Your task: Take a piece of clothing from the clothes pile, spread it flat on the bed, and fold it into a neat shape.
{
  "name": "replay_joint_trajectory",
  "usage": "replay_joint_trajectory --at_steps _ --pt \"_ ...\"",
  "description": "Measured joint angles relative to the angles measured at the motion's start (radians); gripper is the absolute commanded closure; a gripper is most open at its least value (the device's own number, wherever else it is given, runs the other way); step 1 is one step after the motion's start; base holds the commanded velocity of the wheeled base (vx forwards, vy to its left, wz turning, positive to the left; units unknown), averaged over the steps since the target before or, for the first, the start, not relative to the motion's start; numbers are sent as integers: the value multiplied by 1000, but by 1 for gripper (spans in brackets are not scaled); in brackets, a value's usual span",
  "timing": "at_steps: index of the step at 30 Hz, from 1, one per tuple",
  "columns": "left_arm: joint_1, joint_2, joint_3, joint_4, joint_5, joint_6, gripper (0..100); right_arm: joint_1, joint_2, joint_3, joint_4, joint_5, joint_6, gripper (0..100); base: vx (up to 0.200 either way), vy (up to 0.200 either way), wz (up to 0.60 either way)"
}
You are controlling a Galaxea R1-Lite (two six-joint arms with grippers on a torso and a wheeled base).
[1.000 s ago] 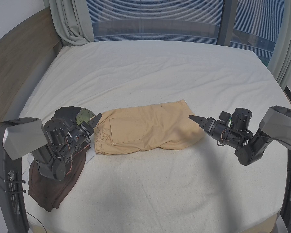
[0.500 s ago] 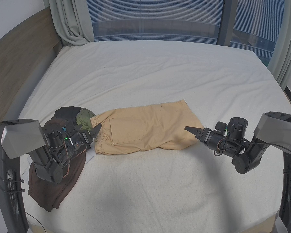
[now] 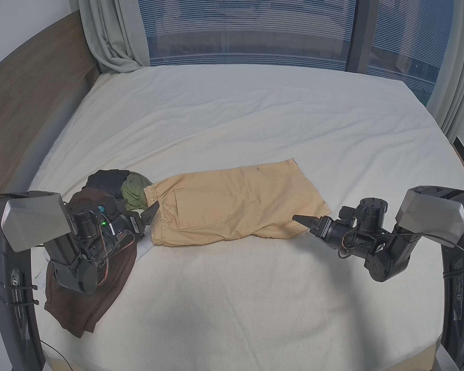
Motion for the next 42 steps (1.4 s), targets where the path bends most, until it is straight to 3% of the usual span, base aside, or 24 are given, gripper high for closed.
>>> replay_joint_trajectory --at_steps 15,29,42 --pt "-4 1 0 0 1 -2 0 0 108 -101 21 -32 3 0 0 0 0" --pt "-3 2 3 0 1 -3 0 72 201 -278 94 -60 10 0 0 0 0" --pt "-1 5 2 0 -1 -5 0 130 250 -414 139 -79 109 0 0 0 0"
